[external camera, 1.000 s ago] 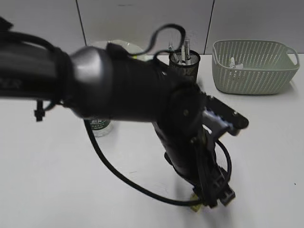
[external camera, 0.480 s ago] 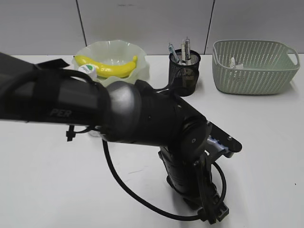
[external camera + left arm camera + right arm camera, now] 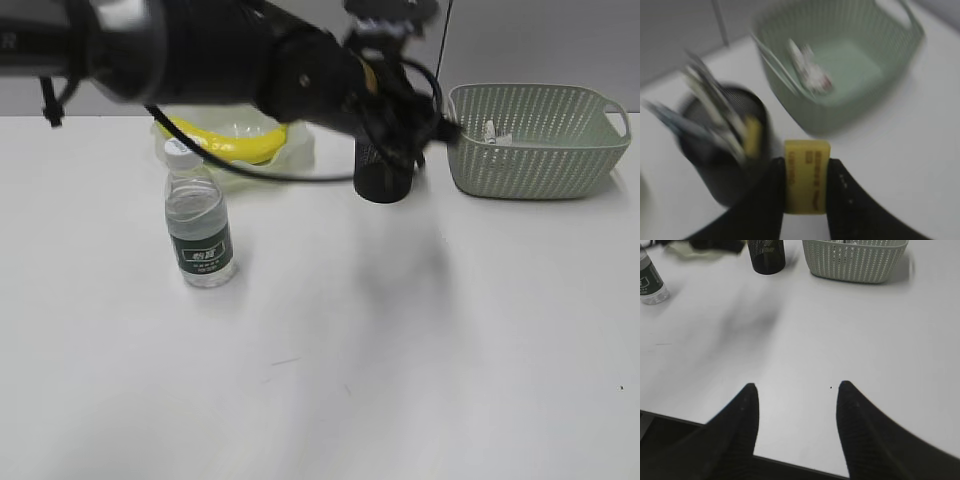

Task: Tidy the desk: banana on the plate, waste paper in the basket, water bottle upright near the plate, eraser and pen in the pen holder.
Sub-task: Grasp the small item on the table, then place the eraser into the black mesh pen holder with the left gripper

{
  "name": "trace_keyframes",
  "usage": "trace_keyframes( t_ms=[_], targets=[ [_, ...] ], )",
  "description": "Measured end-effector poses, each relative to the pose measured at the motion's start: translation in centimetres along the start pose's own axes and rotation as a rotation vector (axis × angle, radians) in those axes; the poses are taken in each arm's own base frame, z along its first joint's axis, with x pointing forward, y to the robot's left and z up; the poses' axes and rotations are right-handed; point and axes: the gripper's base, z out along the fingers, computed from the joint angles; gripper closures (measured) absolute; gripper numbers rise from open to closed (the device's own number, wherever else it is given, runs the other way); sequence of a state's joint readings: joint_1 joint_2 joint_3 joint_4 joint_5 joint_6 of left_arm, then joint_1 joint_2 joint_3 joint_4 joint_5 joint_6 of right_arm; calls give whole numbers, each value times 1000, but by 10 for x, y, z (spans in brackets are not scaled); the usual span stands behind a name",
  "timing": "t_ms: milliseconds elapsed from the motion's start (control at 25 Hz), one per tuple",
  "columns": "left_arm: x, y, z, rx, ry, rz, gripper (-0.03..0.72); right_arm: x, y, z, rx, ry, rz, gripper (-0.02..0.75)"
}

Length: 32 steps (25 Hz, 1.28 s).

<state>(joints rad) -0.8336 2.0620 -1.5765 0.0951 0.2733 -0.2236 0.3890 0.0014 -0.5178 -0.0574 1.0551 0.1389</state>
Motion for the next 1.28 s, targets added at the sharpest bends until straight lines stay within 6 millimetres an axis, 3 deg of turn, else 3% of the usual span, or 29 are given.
trace_keyframes(
  t_ms=[80, 200, 400, 560, 760, 840, 960, 1080, 1160, 1200, 1280],
  targets=[
    [-32, 42, -3, -39, -186, -79, 503, 0, 0, 0, 0, 0, 0, 333],
    [-56, 75, 7, -73, -323, -121, 503, 0, 0, 0, 0, 0, 0, 333],
    [-51, 78, 52, -68, -331, -123, 503, 0, 0, 0, 0, 0, 0, 335],
    [-44, 80, 72, -73, -318, -108, 494, 0, 0, 0, 0, -1, 0, 335],
    [-42, 81, 70, -103, -248, -53, 265, 0, 0, 0, 0, -2, 0, 335],
    [-41, 82, 63, -127, -167, -49, 227, 0, 0, 0, 0, -2, 0, 335],
    [-55, 82, 38, -160, -120, -26, 239, 0, 0, 0, 0, -2, 0, 335],
    [-82, 77, -11, -176, -148, -22, 295, 0, 0, 0, 0, -3, 0, 335],
    [-98, 71, -61, -194, -186, 10, 323, 0, 0, 0, 0, -3, 0, 335],
    [-97, 68, -81, -204, -186, 35, 330, 0, 0, 0, 0, -3, 0, 335],
    [-91, 62, -141, -218, -203, 58, 336, 0, 0, 0, 0, -3, 0, 335]
  ],
)
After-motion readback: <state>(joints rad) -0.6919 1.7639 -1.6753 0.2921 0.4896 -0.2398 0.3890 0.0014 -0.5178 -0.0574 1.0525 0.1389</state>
